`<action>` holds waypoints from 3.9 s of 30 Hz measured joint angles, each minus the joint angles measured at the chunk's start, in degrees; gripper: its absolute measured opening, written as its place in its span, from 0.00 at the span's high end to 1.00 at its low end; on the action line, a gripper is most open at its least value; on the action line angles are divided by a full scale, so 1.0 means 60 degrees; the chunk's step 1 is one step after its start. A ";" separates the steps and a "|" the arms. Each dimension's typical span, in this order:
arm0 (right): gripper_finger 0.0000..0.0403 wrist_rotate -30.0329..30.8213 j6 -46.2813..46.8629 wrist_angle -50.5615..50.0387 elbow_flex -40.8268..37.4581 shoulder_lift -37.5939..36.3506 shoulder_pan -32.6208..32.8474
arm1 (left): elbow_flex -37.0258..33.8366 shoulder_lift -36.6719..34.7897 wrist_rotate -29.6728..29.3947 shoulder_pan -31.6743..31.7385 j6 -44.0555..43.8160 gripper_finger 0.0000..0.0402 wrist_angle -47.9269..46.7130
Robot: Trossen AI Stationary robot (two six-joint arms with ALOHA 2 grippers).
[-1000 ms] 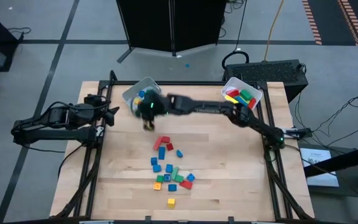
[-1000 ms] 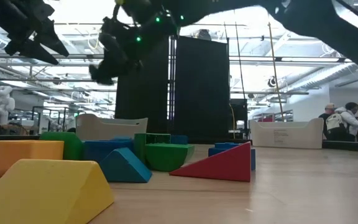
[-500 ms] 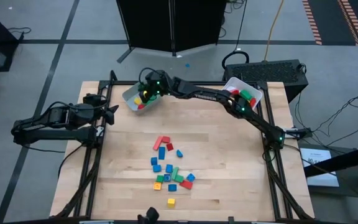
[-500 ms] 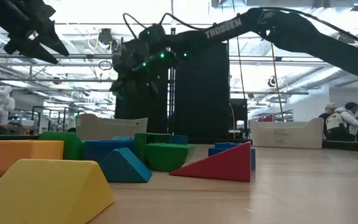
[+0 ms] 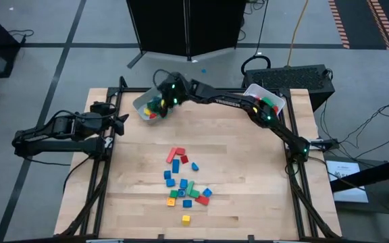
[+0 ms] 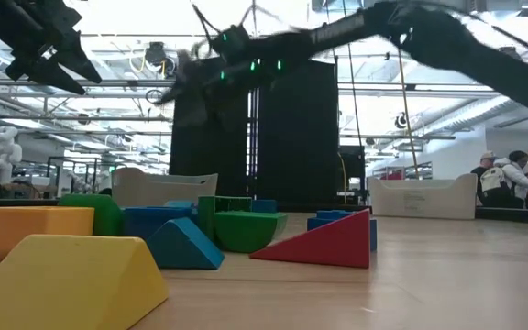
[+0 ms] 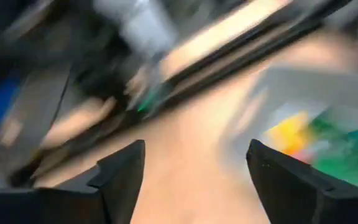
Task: Sort blocks by size
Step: Put the triangular red block into the gray bin
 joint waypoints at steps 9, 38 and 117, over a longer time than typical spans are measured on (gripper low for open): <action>0.44 0.2554 -0.3113 -0.6096 -0.0036 -0.0019 0.1993 | 0.0004 0.0000 0.0055 -0.0001 0.0069 0.30 -0.0004; 0.69 0.4179 -0.2262 -0.4505 -0.2273 0.0095 0.2551 | 0.0007 0.0004 0.0342 -0.0003 0.0076 0.30 -0.0011; 0.38 0.4992 0.2142 -0.7369 -0.0566 0.0255 0.3691 | 0.0007 0.0004 0.0277 0.0000 0.0299 0.30 -0.0015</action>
